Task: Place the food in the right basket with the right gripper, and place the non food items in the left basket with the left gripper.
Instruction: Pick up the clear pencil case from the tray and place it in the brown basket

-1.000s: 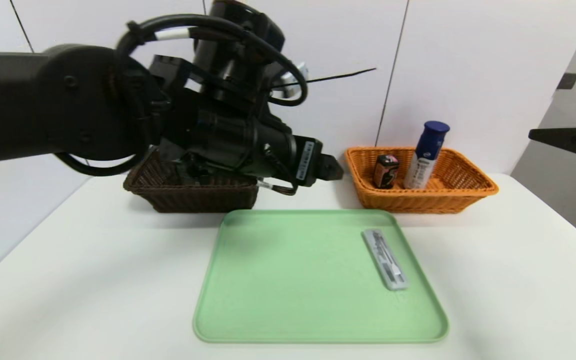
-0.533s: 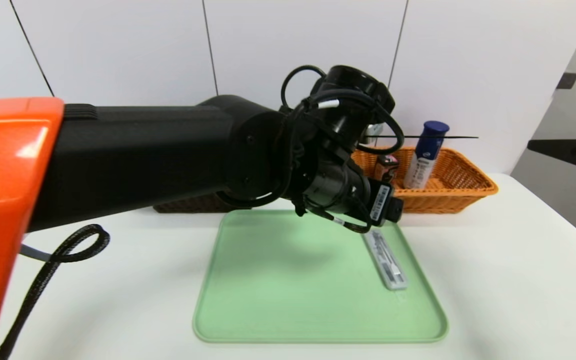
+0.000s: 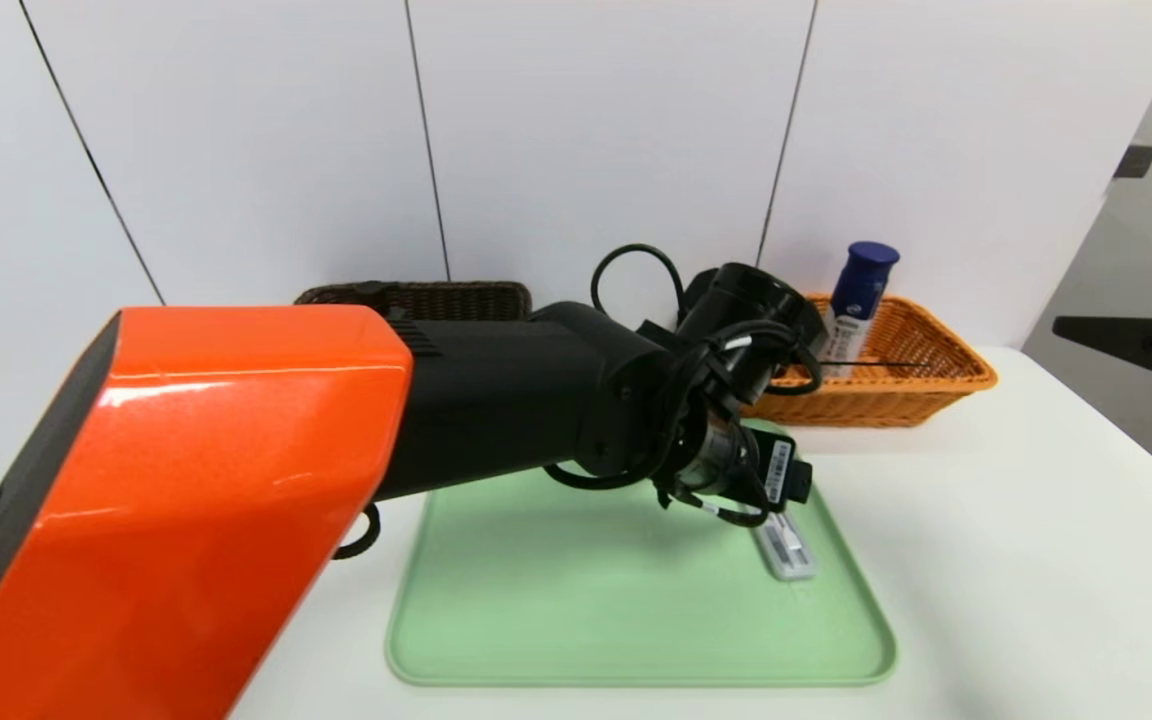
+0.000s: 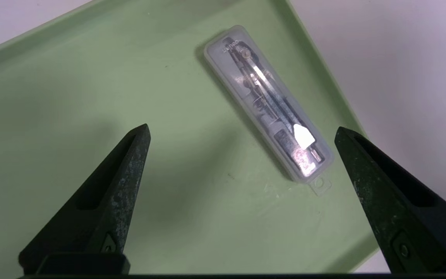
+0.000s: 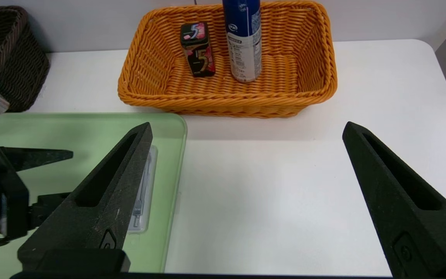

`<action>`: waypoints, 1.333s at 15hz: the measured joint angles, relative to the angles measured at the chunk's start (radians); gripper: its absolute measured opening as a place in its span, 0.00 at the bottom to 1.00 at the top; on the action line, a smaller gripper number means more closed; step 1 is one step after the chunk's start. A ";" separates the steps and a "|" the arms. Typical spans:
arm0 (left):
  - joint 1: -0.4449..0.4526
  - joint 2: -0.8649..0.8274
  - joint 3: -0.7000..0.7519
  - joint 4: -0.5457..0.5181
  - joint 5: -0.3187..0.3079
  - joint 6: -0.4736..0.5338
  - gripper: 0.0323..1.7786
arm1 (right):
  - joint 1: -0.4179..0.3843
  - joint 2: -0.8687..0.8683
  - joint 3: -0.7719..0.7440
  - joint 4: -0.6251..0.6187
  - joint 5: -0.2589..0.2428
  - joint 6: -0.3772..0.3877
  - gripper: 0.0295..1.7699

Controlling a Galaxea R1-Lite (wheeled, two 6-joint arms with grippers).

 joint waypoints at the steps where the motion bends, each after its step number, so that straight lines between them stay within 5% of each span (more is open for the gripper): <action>1: -0.003 0.015 -0.001 -0.024 0.014 -0.015 0.95 | 0.001 -0.005 0.007 0.000 0.000 0.000 0.96; 12: -0.057 0.091 -0.002 -0.141 0.041 -0.030 0.95 | -0.001 -0.045 0.089 0.001 0.000 0.001 0.96; 15: -0.058 0.111 -0.002 -0.146 0.106 0.003 0.95 | -0.003 -0.053 0.103 0.001 -0.001 0.002 0.96; 20: -0.058 0.135 -0.002 -0.147 0.122 0.020 0.95 | -0.004 -0.059 0.108 -0.001 0.000 0.041 0.96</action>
